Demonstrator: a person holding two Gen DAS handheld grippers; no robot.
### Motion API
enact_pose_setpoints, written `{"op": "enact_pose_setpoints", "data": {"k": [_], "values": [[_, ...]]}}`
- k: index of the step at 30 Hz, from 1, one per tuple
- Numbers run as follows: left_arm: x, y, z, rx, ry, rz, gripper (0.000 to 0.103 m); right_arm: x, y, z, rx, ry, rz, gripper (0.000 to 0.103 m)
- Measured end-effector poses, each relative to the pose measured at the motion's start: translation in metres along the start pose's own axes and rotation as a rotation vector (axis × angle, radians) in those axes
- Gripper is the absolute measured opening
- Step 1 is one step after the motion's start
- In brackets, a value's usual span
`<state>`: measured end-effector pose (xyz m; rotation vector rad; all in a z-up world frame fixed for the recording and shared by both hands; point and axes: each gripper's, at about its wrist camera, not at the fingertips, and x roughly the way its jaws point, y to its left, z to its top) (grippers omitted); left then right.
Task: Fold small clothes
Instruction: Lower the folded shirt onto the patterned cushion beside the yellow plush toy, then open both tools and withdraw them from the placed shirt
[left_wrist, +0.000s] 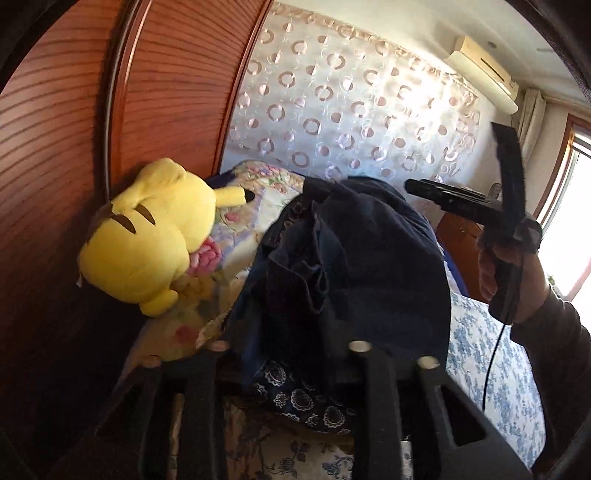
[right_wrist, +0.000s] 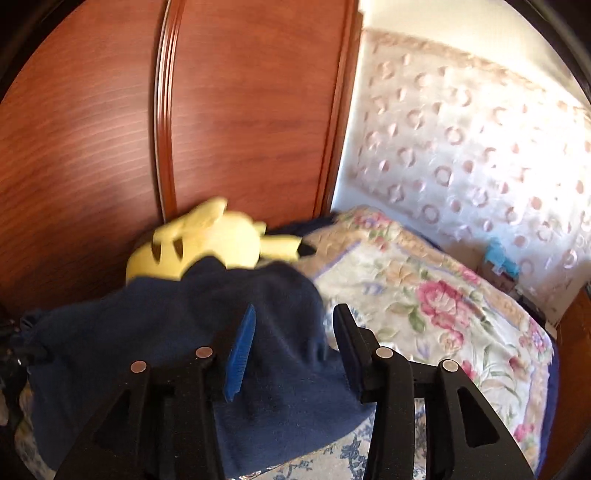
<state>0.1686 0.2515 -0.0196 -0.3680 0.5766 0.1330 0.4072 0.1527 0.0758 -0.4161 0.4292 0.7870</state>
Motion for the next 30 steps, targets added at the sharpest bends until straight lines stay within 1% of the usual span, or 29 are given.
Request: {"op": "enact_pose_setpoints", "data": {"k": [1, 2, 3, 4, 5, 6, 9, 11, 15, 18, 19, 22, 24, 30], "values": [[-0.003, 0.000, 0.001, 0.011, -0.020, 0.010, 0.050, -0.008, 0.002, 0.000, 0.009, -0.035, -0.004, 0.052], [-0.006, 0.001, 0.003, 0.020, -0.037, 0.026, 0.060, -0.014, 0.006, -0.002, 0.015, -0.059, 0.002, 0.054], [-0.008, 0.002, 0.005, 0.024, -0.054, 0.045, 0.072, -0.018, 0.010, -0.005, 0.015, -0.073, 0.036, 0.054], [-0.009, 0.004, 0.007, 0.029, -0.070, 0.064, 0.074, -0.022, 0.014, -0.011, 0.016, -0.071, 0.072, 0.054], [-0.008, 0.007, 0.008, 0.032, -0.077, 0.093, 0.075, -0.021, 0.018, -0.014, 0.013, -0.054, 0.097, 0.054], [-0.004, 0.011, 0.009, 0.036, -0.071, 0.125, 0.075, -0.016, 0.022, -0.016, 0.007, -0.032, 0.104, 0.054], [0.007, 0.025, 0.008, 0.033, -0.032, 0.187, 0.075, 0.001, 0.030, -0.024, -0.017, 0.031, 0.070, 0.054], [0.008, 0.032, 0.004, 0.032, -0.023, 0.212, 0.075, 0.013, 0.024, -0.025, 0.007, 0.062, 0.049, 0.054], [-0.004, 0.038, 0.001, 0.011, -0.037, 0.260, 0.075, 0.011, 0.013, -0.018, 0.057, 0.061, 0.034, 0.055], [-0.016, 0.032, 0.001, 0.009, -0.051, 0.247, 0.075, -0.012, 0.015, -0.022, 0.070, 0.052, 0.025, 0.055], [-0.019, 0.027, 0.001, 0.019, -0.051, 0.240, 0.075, -0.026, 0.008, -0.029, 0.074, 0.048, 0.025, 0.055], [-0.031, 0.006, -0.001, 0.075, -0.061, 0.226, 0.075, -0.050, 0.013, -0.043, 0.096, 0.030, 0.032, 0.055], [-0.039, -0.012, -0.002, 0.109, -0.073, 0.210, 0.075, -0.075, 0.014, -0.059, 0.117, 0.013, 0.039, 0.055], [-0.049, -0.062, -0.014, 0.175, -0.077, 0.117, 0.075, -0.142, 0.023, -0.100, 0.183, -0.034, 0.042, 0.055]]}}
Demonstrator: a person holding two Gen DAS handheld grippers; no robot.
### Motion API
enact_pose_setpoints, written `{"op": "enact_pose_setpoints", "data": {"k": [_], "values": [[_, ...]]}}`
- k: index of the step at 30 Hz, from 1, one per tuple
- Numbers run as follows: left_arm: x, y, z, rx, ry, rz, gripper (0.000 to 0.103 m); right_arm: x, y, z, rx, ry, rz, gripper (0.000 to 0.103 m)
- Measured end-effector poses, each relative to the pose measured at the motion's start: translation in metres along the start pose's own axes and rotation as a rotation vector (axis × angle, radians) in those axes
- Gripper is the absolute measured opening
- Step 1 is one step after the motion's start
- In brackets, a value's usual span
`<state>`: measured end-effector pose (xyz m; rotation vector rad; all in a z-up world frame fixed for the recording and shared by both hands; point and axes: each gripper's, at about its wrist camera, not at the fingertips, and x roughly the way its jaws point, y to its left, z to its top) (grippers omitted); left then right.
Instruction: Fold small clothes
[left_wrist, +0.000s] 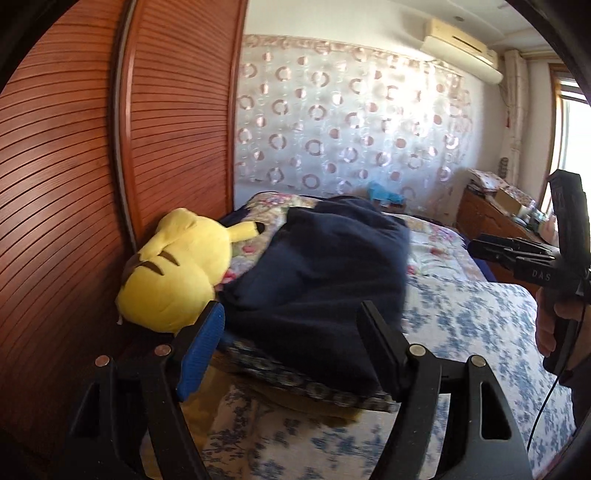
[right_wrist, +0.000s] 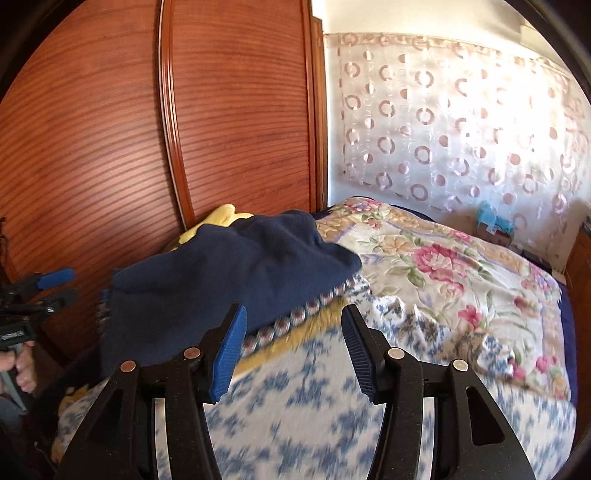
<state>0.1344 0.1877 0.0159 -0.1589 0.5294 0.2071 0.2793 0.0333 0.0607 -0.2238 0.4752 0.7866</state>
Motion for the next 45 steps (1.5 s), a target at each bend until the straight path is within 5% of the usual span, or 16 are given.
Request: {"op": "enact_pose_setpoints", "data": {"k": [6, 16, 28, 45], "values": [[-0.013, -0.053, -0.007, 0.061, -0.011, -0.112, 0.078, -0.063, 0.004, -0.037, 0.047, -0.029, -0.040, 0.059], [-0.053, -0.113, -0.014, 0.165, -0.069, -0.200, 0.090, -0.170, 0.020, -0.089, 0.100, -0.106, -0.126, 0.080], [-0.087, -0.159, -0.016, 0.180, -0.052, -0.285, 0.091, -0.265, 0.047, -0.125, 0.176, -0.182, -0.313, 0.081], [-0.113, -0.179, -0.021, 0.198, -0.086, -0.269, 0.091, -0.292, 0.072, -0.143, 0.229, -0.205, -0.412, 0.081]]}}
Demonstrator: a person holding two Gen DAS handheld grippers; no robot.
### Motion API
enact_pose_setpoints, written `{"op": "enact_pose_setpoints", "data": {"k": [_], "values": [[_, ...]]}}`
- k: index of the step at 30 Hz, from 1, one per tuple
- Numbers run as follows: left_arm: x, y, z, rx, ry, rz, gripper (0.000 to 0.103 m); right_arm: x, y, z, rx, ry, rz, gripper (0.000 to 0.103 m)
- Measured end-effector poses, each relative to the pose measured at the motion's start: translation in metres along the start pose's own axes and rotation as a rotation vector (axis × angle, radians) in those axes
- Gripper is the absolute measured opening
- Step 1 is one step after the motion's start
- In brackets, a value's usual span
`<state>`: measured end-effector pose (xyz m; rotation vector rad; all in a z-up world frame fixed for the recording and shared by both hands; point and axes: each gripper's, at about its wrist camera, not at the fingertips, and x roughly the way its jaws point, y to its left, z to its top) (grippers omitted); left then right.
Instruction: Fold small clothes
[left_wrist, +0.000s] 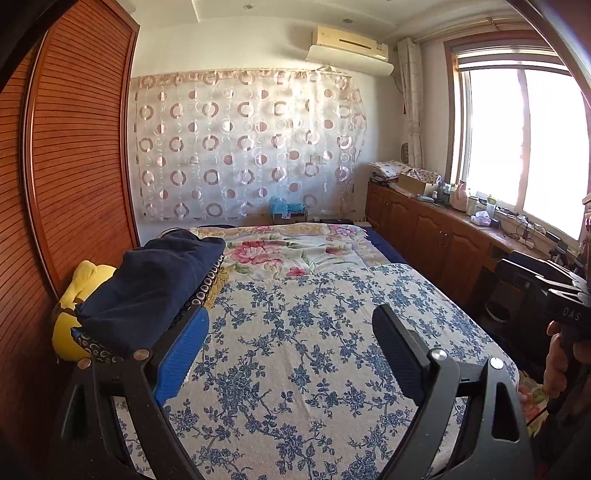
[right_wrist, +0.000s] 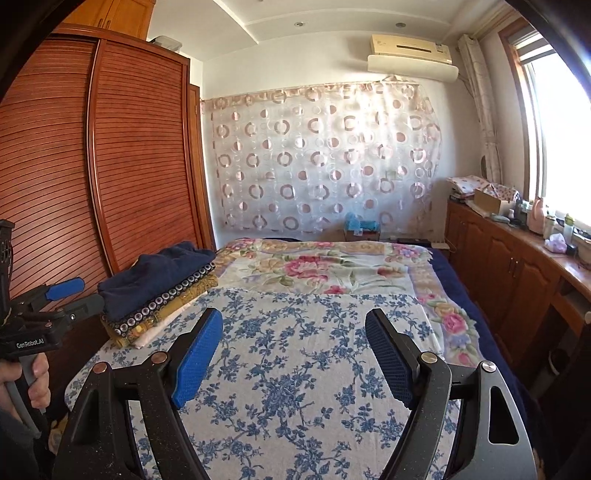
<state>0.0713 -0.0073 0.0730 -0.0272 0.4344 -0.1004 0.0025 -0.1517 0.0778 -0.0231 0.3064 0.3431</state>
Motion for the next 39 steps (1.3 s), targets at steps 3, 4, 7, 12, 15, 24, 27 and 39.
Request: {"op": "enact_pose_setpoints", "data": {"k": [3, 4, 7, 12, 15, 24, 27, 39], "values": [[0.000, 0.000, 0.000, 0.000, 0.000, 0.001, 0.091, -0.002, 0.001, 0.000, 0.001, 0.001, -0.003, 0.081], [0.000, -0.001, 0.001, 0.000, 0.001, 0.003, 0.091, -0.003, 0.001, 0.000, -0.001, 0.000, -0.005, 0.081], [0.000, 0.000, 0.000, -0.002, 0.000, 0.001, 0.091, -0.005, 0.000, -0.001, -0.001, 0.000, -0.004, 0.081], [0.000, 0.000, 0.000, -0.001, 0.002, 0.002, 0.091, -0.004, -0.004, -0.002, -0.002, -0.003, -0.003, 0.081], [0.000, -0.001, 0.001, -0.003, 0.001, 0.005, 0.091, -0.004, -0.006, -0.003, -0.002, -0.003, -0.001, 0.081], [0.001, 0.000, 0.001, -0.004, 0.000, 0.003, 0.091, -0.005, -0.013, -0.005, -0.002, -0.001, 0.002, 0.081], [0.001, 0.000, 0.001, -0.005, -0.001, 0.004, 0.091, -0.006, -0.015, -0.005, -0.005, 0.000, 0.002, 0.081], [0.000, 0.003, 0.003, -0.008, -0.007, 0.008, 0.091, -0.010, -0.026, -0.006, -0.008, 0.000, 0.005, 0.081]]}}
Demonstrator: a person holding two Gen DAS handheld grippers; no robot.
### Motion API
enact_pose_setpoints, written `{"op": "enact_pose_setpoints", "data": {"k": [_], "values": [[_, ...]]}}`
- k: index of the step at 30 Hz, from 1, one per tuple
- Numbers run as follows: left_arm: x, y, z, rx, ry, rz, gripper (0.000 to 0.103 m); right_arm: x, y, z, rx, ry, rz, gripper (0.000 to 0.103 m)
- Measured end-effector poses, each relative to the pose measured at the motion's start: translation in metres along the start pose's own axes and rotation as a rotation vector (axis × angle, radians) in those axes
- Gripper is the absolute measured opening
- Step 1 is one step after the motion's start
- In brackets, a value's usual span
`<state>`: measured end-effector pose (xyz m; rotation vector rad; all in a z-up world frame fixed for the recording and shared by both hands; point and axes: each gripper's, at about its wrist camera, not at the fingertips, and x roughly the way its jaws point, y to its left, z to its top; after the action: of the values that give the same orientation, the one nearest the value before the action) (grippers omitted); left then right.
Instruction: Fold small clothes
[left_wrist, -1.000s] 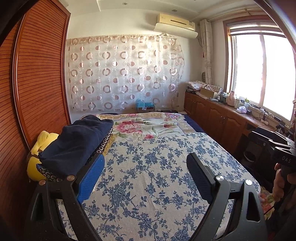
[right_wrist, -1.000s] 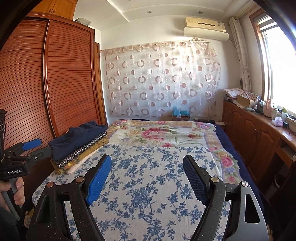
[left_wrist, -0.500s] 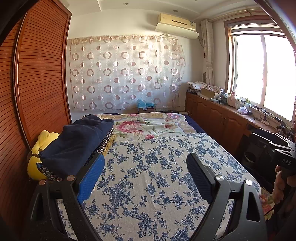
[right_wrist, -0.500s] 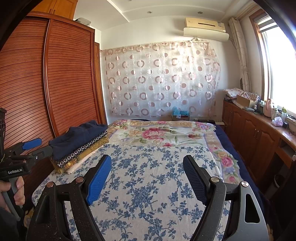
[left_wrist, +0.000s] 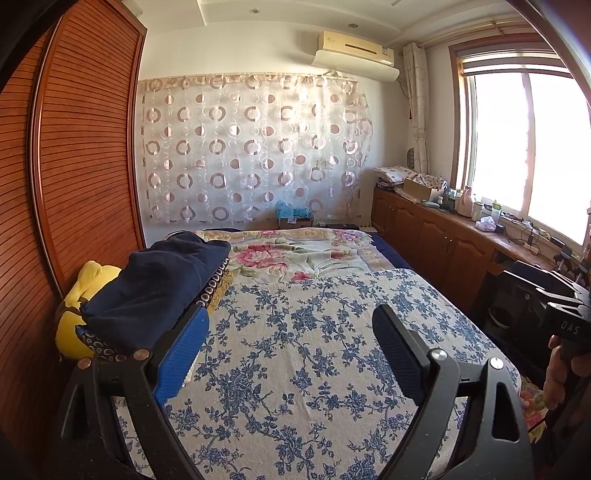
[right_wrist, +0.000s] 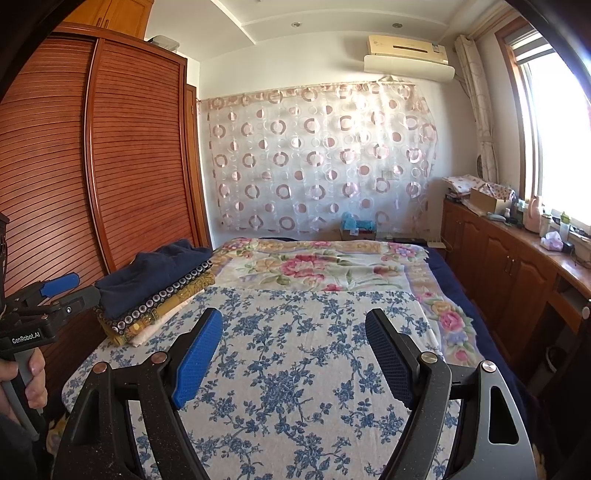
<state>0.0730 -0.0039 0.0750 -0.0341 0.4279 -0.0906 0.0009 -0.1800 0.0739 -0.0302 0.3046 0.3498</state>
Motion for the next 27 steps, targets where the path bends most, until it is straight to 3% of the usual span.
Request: {"op": "enact_pose_setpoints", "data": {"k": [27], "values": [[0.0026, 0.0080, 0.0019, -0.002, 0.003, 0.006, 0.091, -0.0025, -0.0075, -0.0017, 0.000, -0.004, 0.000, 0.081]]}}
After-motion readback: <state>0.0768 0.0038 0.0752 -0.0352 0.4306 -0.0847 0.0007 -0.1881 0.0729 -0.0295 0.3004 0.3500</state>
